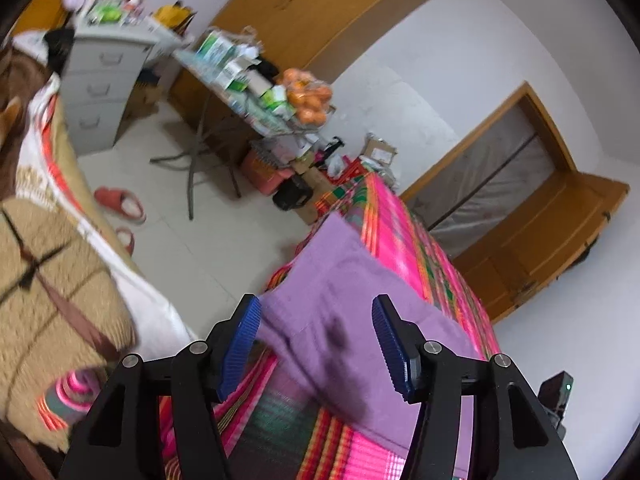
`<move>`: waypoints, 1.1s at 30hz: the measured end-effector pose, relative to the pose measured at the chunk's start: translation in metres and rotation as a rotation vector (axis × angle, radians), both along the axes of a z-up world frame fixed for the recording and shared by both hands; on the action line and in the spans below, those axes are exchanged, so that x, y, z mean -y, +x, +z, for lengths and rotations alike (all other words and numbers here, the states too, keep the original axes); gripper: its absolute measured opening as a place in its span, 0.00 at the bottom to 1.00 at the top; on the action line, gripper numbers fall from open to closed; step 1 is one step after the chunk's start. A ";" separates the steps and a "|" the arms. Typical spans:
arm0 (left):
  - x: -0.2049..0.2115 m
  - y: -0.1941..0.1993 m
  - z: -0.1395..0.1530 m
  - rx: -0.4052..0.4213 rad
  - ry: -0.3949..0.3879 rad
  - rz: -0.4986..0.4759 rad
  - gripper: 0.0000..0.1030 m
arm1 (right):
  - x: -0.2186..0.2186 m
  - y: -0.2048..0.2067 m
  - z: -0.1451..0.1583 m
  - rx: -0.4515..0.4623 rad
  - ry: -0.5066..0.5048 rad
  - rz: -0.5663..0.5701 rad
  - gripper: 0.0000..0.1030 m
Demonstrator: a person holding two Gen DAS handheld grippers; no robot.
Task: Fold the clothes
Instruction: 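Grasp the garment waistband end with the left gripper and lift it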
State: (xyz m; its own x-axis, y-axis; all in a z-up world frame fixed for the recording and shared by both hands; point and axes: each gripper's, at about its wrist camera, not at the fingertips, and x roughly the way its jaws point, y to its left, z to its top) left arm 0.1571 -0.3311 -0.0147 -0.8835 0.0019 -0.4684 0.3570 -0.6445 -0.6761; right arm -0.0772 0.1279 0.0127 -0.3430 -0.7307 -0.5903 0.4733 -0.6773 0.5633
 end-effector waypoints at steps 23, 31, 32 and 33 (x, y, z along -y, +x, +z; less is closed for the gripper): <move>0.021 -0.029 -0.036 -0.013 0.346 0.044 0.59 | -0.005 -0.003 -0.004 0.020 -0.019 -0.010 0.24; 0.027 -0.020 -0.026 -0.067 0.301 0.076 0.38 | -0.006 -0.004 -0.005 0.023 -0.021 -0.011 0.24; 0.027 -0.020 -0.027 -0.066 0.301 0.076 0.37 | -0.006 -0.004 -0.006 0.023 -0.021 -0.011 0.24; 0.028 -0.021 -0.029 -0.062 0.305 0.077 0.36 | -0.006 -0.004 -0.006 0.023 -0.022 -0.011 0.24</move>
State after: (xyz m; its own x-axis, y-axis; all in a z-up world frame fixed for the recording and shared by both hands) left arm 0.1359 -0.3587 -0.0440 -0.9132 0.0658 -0.4021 0.3493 -0.3815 -0.8558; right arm -0.0815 0.1341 0.0072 -0.3378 -0.7395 -0.5822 0.4523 -0.6700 0.5886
